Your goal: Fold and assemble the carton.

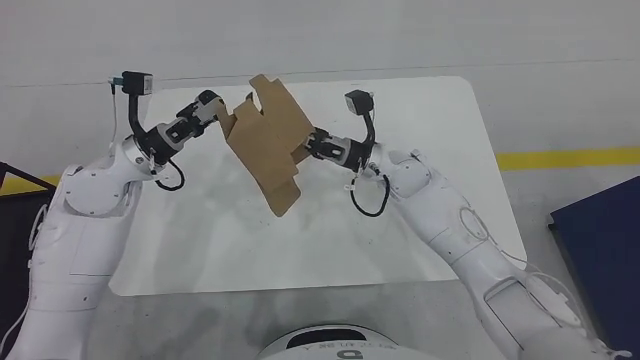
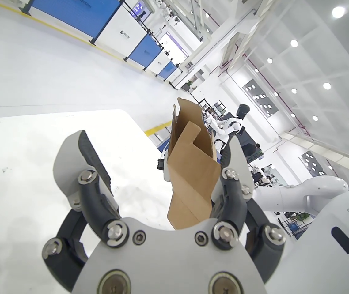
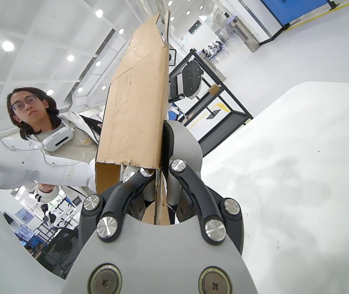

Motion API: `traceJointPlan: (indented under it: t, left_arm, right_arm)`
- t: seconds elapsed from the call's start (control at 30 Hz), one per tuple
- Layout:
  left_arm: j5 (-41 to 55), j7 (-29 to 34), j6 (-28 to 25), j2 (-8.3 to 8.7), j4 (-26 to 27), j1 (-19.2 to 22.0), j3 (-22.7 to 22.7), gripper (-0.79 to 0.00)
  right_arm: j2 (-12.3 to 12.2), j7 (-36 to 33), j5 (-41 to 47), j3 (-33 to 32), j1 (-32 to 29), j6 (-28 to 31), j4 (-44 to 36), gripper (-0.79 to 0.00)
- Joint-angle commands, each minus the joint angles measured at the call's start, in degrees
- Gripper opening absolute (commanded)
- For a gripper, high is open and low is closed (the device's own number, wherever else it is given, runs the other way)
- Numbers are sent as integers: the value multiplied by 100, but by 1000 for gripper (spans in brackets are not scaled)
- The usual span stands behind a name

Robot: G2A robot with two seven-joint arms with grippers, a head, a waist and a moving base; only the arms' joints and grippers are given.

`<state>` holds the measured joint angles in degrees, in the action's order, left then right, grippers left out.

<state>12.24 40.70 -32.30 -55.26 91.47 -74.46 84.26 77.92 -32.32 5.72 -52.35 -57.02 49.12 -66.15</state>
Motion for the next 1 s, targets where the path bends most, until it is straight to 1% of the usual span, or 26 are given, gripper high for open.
traceJointPlan:
  t: [0.0, 0.1, 0.23, 0.47, 0.7, 0.97]
  left_arm:
    - [-112, 42, -26, 5, -11, 25, 9, 0]
    - [-287, 83, -6, 7, -26, 61, -13, 0]
    - [-577, 127, 146, 1, -61, 135, -129, 0]
    - [-859, 9, 256, -26, -165, 265, -297, 0]
    - [-1194, -114, 334, -27, -112, 247, -314, 0]
    - [-1710, -202, 357, -38, 41, 214, -460, 0]
  right_arm:
    - [1, -4, -24, 6, -1, -29, -10, -785]
    - [0, -12, -41, 13, -10, -61, -32, -785]
    - [2, -52, -31, 33, -13, -90, -65, -785]
    - [24, -26, -164, 104, 14, -200, -77, -785]
    - [24, 24, -254, 94, 10, -241, -72, -785]
    - [12, 10, -260, 56, -10, -281, -121, -785]
